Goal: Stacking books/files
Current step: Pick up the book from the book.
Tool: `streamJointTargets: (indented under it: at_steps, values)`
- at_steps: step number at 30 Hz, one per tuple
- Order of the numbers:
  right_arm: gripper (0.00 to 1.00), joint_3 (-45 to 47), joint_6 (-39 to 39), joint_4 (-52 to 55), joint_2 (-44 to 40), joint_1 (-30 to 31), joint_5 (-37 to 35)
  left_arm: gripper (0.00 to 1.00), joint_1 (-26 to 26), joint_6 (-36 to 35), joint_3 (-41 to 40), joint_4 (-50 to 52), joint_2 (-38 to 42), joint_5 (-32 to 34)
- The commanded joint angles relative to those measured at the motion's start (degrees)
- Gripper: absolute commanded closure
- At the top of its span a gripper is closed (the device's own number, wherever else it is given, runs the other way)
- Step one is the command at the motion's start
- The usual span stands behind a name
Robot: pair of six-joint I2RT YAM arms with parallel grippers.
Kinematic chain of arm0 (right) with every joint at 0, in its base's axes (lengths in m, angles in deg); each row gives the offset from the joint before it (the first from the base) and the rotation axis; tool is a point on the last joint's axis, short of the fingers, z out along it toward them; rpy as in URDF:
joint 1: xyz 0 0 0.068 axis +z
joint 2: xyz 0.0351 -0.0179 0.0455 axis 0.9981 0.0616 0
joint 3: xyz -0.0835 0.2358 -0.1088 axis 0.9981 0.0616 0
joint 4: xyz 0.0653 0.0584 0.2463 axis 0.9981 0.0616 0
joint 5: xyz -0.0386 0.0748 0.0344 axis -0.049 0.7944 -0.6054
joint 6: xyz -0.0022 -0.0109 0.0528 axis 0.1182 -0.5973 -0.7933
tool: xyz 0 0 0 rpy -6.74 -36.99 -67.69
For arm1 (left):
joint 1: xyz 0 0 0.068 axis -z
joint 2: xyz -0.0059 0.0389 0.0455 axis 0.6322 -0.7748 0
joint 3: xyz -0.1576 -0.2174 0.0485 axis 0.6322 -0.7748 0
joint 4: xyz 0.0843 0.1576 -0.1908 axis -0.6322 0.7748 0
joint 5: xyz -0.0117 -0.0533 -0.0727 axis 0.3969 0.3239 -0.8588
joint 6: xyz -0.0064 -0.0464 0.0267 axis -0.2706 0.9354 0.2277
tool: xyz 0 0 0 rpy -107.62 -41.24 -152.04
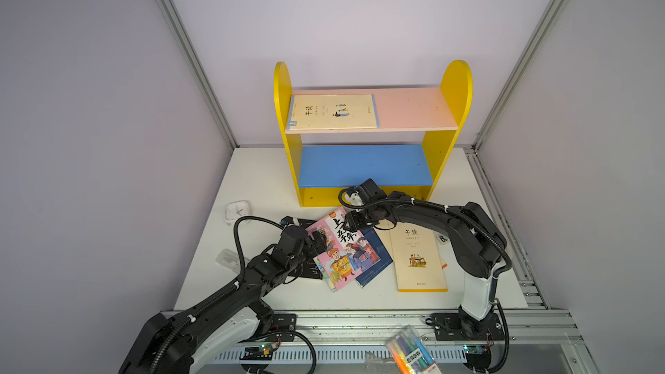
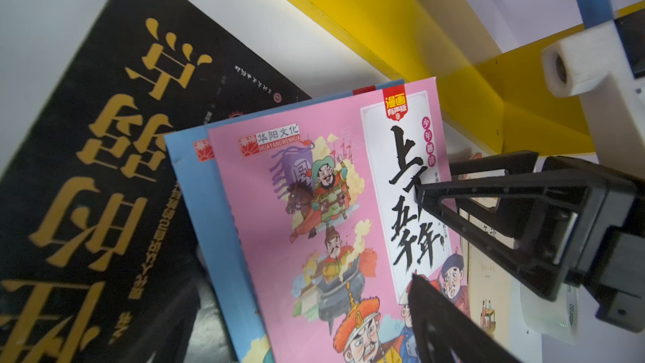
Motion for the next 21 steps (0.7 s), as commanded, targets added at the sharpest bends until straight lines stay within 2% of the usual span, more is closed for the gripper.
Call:
streamJointTargets:
  at_steps: [1, 11, 21]
  values:
    - [0.44, -0.79, 0.05, -1.16, 0.49, 0.13, -0.25, 0.04, 0.03, -0.46, -0.14, -4.65, -1.02, -0.94]
    - [0.44, -1.85, 0.09, -0.54, 1.25, 0.08, -0.12, 0.04, -0.04, 0.32, -1.78, -9.80, -4.52, -1.28]
    - [0.44, -2.99, 0.12, -0.28, 2.85, 0.10, 0.28, 0.05, 0.01, 0.52, -7.02, -20.49, -5.15, -1.62]
